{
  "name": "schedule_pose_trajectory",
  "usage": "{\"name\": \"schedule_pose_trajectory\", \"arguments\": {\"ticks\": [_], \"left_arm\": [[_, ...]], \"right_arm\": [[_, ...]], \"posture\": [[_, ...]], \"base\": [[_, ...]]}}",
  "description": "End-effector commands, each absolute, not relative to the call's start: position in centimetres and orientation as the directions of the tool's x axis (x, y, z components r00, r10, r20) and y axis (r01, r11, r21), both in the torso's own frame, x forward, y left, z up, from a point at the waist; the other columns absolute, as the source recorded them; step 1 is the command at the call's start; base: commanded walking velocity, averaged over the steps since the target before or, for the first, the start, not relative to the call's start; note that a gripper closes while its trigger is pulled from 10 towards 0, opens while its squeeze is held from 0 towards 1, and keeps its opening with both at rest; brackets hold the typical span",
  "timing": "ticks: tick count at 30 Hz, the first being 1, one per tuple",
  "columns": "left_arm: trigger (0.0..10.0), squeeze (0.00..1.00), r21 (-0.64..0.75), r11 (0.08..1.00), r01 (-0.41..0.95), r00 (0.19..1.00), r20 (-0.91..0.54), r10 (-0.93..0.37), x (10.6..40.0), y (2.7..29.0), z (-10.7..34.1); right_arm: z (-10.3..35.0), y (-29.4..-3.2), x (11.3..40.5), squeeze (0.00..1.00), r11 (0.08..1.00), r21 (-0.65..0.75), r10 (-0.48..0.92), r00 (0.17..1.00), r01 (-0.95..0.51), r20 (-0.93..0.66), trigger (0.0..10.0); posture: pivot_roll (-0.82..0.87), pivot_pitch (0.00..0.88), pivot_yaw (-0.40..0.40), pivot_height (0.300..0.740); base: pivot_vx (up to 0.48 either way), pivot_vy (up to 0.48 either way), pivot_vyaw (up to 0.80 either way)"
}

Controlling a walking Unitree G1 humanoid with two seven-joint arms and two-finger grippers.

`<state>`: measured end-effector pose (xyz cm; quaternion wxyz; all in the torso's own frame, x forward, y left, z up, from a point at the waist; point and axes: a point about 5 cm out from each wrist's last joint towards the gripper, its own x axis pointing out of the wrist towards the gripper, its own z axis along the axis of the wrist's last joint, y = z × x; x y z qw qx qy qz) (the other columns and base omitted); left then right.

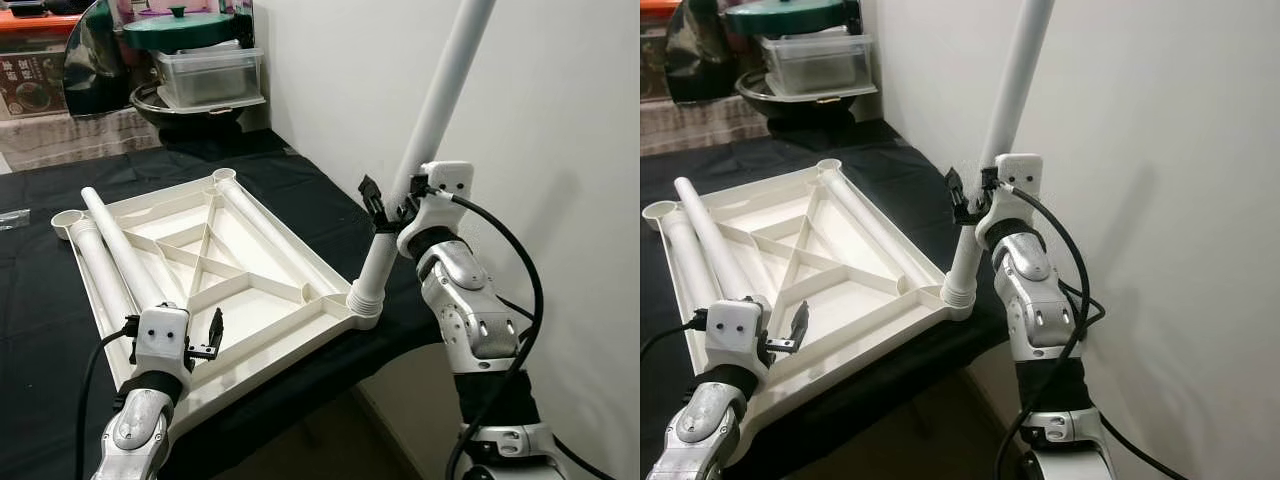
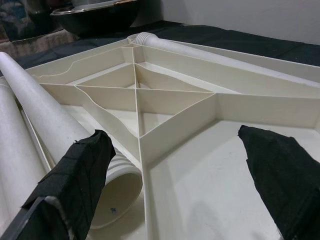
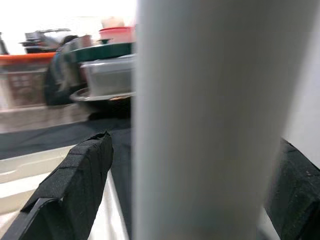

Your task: Building children table

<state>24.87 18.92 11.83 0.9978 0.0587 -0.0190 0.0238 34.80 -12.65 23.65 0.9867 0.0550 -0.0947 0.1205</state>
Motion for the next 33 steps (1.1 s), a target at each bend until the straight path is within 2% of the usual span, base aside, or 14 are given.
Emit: {"name": "schedule_pose_trajectory", "arguments": {"ticks": [1,2,3,4,10,13,17,22,33], "left_arm": [[10.0,0.00,0.121,0.992,-0.042,0.999,0.040,0.038,25.0,18.8,11.7],[10.0,0.00,0.120,0.992,-0.042,0.999,0.040,0.038,25.1,18.8,11.7],[10.0,0.00,0.120,0.992,-0.042,0.999,0.040,0.038,25.1,18.8,11.7],[10.0,0.00,0.120,0.992,-0.041,0.999,0.040,0.037,25.1,18.8,11.7],[10.0,0.00,0.120,0.992,-0.041,0.999,0.040,0.037,25.0,18.8,11.6],[10.0,0.00,0.122,0.992,-0.040,0.999,0.041,0.035,25.1,18.8,11.6],[10.0,0.00,0.122,0.992,-0.040,0.999,0.042,0.035,25.1,18.8,11.6],[10.0,0.00,0.121,0.992,-0.035,0.999,0.041,0.030,25.2,18.7,11.6],[10.0,0.00,0.123,0.992,-0.032,0.999,0.044,0.027,25.3,18.8,11.6]], "right_arm": [[23.8,-12.4,34.8,0.40,0.951,0.101,0.271,0.943,-0.293,0.192,10.0],[23.8,-12.3,34.9,0.31,0.945,0.105,0.288,0.940,-0.310,0.186,10.0],[23.8,-12.3,34.9,0.31,0.945,0.105,0.288,0.940,-0.310,0.186,10.0],[23.9,-12.4,35.0,0.00,0.942,0.098,0.299,0.937,-0.320,0.182,10.0],[24.1,-13.2,35.5,0.00,0.936,0.079,0.327,0.930,-0.344,0.169,10.0],[24.6,-14.7,36.0,0.00,0.910,0.069,0.394,0.905,-0.409,0.162,10.0],[24.8,-15.0,36.0,0.00,0.903,0.070,0.411,0.898,-0.425,0.156,10.0],[24.9,-16.7,36.5,0.00,0.855,0.017,0.513,0.850,-0.518,0.118,10.0],[24.5,-16.4,36.6,0.00,0.796,-0.007,0.603,0.792,-0.605,0.094,10.0]], "posture": [[0.00,0.000,-0.037,0.740],[0.00,0.000,-0.037,0.740],[0.00,0.000,-0.037,0.740],[0.01,0.000,-0.039,0.740],[0.01,0.000,-0.039,0.740],[0.00,0.000,-0.039,0.740],[0.00,0.000,-0.039,0.740],[0.00,0.000,-0.039,0.740],[0.01,0.000,-0.040,0.740]], "base": [[0.000,0.000,0.00],[0.000,0.000,0.00],[0.000,0.000,0.00],[0.000,0.000,0.00],[0.000,0.000,0.00],[0.000,0.000,0.00],[0.000,0.000,0.00],[0.000,0.000,0.00],[0.000,0.000,0.00]]}}
